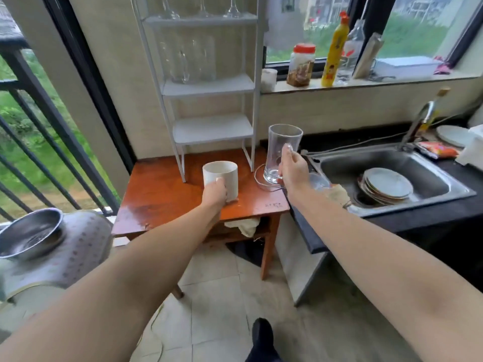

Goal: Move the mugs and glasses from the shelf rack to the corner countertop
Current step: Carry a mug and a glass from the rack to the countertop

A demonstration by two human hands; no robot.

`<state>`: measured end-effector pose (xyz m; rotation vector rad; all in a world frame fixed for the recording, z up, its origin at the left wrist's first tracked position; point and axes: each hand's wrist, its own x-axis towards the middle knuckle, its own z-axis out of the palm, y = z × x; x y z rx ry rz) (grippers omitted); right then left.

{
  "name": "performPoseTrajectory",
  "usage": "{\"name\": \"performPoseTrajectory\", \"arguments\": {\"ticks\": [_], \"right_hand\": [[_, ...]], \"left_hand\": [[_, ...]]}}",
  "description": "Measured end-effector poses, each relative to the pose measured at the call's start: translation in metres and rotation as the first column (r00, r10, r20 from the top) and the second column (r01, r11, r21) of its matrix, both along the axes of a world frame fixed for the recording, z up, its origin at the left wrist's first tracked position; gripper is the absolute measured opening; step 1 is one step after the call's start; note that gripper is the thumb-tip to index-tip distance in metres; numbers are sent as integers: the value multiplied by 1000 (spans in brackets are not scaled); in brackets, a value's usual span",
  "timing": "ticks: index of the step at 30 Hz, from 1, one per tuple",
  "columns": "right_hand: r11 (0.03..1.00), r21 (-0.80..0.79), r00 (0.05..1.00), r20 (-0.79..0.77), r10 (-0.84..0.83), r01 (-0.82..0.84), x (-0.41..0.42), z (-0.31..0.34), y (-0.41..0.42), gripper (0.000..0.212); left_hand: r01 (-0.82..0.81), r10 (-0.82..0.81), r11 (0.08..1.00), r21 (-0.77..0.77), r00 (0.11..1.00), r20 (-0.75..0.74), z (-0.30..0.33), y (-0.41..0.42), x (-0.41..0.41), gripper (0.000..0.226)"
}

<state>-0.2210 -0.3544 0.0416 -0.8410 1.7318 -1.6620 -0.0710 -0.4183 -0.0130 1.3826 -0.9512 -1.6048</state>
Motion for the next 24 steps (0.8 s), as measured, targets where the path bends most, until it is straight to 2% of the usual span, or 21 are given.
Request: {"name": "performPoseTrajectory", "arguments": {"ticks": [5,12,14,17,20,24], "right_hand": [[981,140,987,70,-143,132,-14,-57,86,44],[919,304,943,137,-304,252,-46,-106,199,43],[895,337,924,144,-355,291,-57,-114,232,42],[846,372,873,157,-462,381,-79,-125,291,40],[786,388,805,159,-572,482,-107,-136,362,39],[698,445,735,121,-667,561,-147,-145,468,42]], "left_hand": [[98,-105,983,154,994,42,-36,64,-23,43],[320,-340,932,172,935,102,-65,152,-72,35],[406,-426,898,168,898,112,-68,176,-92,21],[526,-551,834,166,813,189,-76,220,-129,19],[640,-661,749,170,709,244,-85,280,-174,36],[728,-752,658,193,618,230,-98,376,-240,45]]}}
